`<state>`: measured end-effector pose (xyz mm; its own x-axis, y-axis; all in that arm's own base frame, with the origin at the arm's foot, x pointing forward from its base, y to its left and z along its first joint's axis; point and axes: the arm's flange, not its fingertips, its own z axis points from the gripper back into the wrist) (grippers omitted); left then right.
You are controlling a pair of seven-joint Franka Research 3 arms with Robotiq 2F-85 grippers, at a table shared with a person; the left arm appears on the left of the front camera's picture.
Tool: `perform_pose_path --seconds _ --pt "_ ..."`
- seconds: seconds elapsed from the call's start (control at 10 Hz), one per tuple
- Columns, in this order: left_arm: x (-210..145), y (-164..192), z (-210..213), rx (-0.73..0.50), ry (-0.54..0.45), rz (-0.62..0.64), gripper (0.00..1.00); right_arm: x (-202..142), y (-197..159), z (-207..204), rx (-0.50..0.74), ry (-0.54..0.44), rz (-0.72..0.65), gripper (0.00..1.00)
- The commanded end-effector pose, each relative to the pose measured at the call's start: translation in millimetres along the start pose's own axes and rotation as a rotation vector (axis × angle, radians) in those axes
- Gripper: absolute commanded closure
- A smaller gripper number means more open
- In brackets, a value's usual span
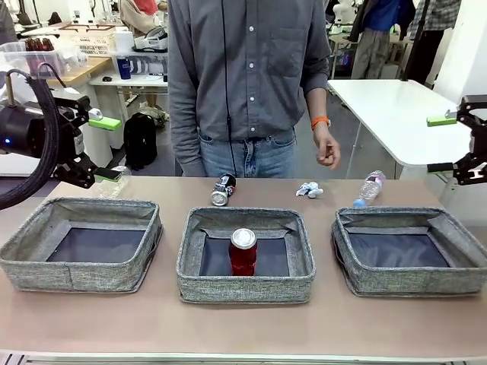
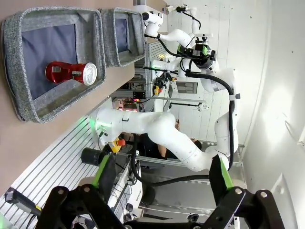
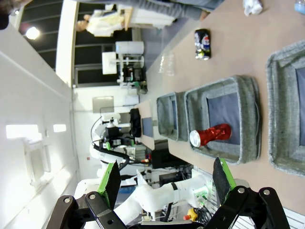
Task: Sort the waste into the appropriate baskets.
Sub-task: Pick up the waste item pointed out by the person.
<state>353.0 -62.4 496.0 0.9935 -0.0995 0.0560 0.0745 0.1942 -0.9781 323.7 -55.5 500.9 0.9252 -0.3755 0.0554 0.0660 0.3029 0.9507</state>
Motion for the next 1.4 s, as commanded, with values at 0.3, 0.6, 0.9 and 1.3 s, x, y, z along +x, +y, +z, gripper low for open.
perform_pose_path --seconds 0.3,0.6,0.9,1.3 --pt "-2 2 -1 0.004 0.002 -0.017 0.0 3 1 -2 0.029 -0.007 0.025 0.0" --pt "-2 2 -1 0.004 0.002 -0.017 0.0 3 1 -2 0.029 -0.007 0.025 0.0" --pt "-2 2 -1 0.004 0.002 -0.017 0.0 8 3 -9 -0.192 -0.018 0.038 0.0" --pt "-2 2 -1 0.004 0.002 -0.017 0.0 57 -2 -55 -0.942 -0.128 0.05 0.0"
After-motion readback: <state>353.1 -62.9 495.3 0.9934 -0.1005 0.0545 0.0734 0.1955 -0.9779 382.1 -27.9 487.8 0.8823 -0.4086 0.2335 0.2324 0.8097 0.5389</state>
